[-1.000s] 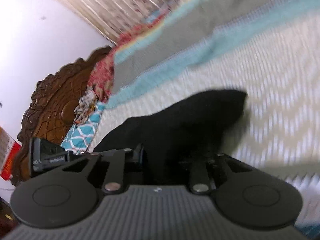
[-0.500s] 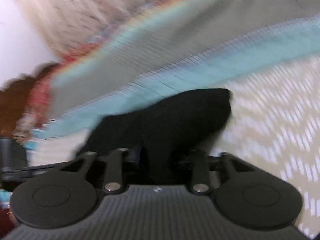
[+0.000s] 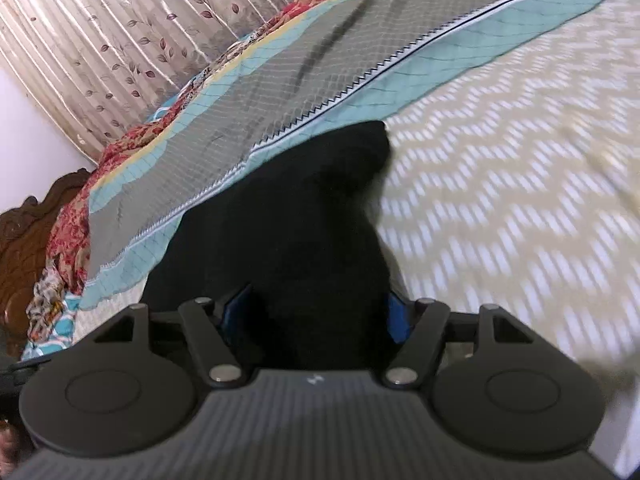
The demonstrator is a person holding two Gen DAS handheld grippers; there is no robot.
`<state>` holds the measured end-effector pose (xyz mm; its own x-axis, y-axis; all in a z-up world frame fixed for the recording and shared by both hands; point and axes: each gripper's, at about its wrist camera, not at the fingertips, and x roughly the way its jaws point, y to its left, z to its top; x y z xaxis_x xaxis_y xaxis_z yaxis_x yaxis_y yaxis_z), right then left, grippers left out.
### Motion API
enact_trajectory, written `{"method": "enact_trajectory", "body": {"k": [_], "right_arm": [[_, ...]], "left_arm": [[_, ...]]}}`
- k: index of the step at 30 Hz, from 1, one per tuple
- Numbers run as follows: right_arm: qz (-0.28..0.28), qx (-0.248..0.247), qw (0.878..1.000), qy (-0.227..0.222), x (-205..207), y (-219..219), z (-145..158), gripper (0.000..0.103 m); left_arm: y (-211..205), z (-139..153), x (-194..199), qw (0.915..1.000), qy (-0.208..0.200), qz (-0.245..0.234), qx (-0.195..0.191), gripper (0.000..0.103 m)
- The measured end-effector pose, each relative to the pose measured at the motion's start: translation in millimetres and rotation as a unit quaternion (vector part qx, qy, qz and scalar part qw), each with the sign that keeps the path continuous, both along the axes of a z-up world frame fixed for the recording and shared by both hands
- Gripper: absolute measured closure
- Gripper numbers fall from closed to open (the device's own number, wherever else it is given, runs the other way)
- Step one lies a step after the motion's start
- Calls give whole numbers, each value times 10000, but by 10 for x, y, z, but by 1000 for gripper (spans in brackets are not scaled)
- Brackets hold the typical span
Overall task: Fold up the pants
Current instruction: 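Release the folded pants on the bed and lift both grippers away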
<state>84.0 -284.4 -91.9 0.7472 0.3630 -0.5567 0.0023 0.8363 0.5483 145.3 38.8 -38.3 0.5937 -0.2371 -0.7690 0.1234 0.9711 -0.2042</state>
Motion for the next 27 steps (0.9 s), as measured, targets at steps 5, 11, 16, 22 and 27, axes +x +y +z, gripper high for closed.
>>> {"method": "enact_trajectory", "body": {"k": [5,11,16,22,27], "right_arm": [[-61,-293,9995,134,-443,40,9,33],[-126,-384,9987,322,-948,56,-4,33],[-75,-738,9967,319,-1370,136,-18,32],[181,-1023,9941,308,-1783,274,-57,28],[286,-837,9955,353,-1946,291,3,22]], "left_arm": [[-92,5,-519,9990,192,-37,404,21],[-197,-44,-994,9969,453,-27,648,16],[-301,-57,-1329,9951,484,-104,860,14],[-359,-52,-1648,9942,480,-108,958,11],[-373,104,-1871,9942,171,-138,1055,4]]}}
